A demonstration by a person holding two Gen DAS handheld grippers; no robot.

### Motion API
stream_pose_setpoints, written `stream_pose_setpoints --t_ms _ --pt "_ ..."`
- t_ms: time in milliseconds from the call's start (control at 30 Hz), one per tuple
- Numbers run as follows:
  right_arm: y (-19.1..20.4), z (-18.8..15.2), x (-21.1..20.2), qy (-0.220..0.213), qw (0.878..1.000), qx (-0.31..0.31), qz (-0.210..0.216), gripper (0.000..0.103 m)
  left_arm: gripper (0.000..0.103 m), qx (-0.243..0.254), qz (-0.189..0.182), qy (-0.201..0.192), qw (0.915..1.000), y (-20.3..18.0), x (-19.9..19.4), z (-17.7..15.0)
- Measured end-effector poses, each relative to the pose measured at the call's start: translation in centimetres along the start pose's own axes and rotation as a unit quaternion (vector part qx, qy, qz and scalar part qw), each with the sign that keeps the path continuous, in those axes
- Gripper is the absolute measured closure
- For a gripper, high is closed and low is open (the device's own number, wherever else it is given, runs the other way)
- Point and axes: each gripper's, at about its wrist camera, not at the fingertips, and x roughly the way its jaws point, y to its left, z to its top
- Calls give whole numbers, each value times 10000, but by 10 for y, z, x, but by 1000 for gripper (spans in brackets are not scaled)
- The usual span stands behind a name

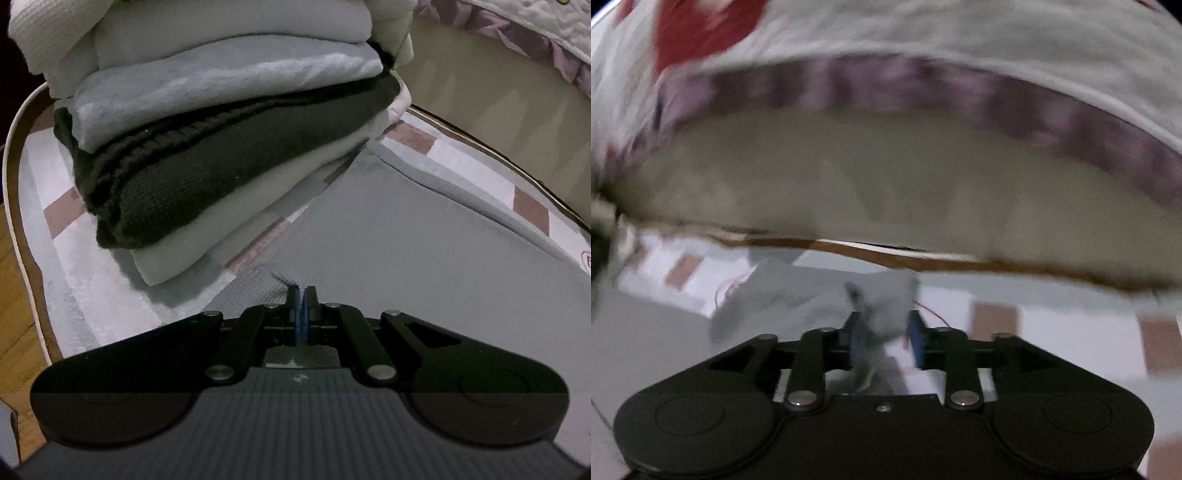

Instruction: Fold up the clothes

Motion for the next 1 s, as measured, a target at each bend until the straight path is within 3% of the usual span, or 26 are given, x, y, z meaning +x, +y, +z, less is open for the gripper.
stream_pose_setpoints --t_ms 67,167,300,400,433,467,533,633,800,900,967,1000 --pt "-16 -9 -28 104 9990 332 288 62 101 -16 9 8 10000 0 1 0" --pt "-15 -23 -56 287 9979 305 499 41 101 36 -7 -46 10000 -3 -1 1" --pt "4 -42 -53 606 9964 -533 273 40 101 28 -46 -85 9999 -2 -3 1" --pt "17 -51 -28 778 9910 -1085 110 40 101 14 -68 -59 10000 1 -3 1" --pt "19 -53 -20 804 9899 -1157 118 45 101 9 -78 -49 10000 2 -3 1" --pt "19 -55 -14 850 9893 -1158 237 62 101 6 -88 -39 10000 2 -3 1" --pt "19 -56 -6 1004 9876 -1171 287 79 101 31 -85 -28 10000 2 -2 0" --pt "17 -57 -1 878 9857 -1437 -2 100 102 86 -62 -38 9999 -2 0 1" --pt "1 -50 2 627 9822 -1427 -1050 103 102 204 -59 -211 9996 -4 -5 0" --pt "-16 -35 -2 581 9846 -970 -1337 103 102 102 -142 -229 9996 -2 -6 2" --pt "-25 -32 -4 519 9889 -624 -1241 100 102 54 -170 -170 9997 -1 -5 2" --pt "-29 -31 -6 513 9954 -349 -725 96 102 72 -155 -134 9998 -1 -4 2"
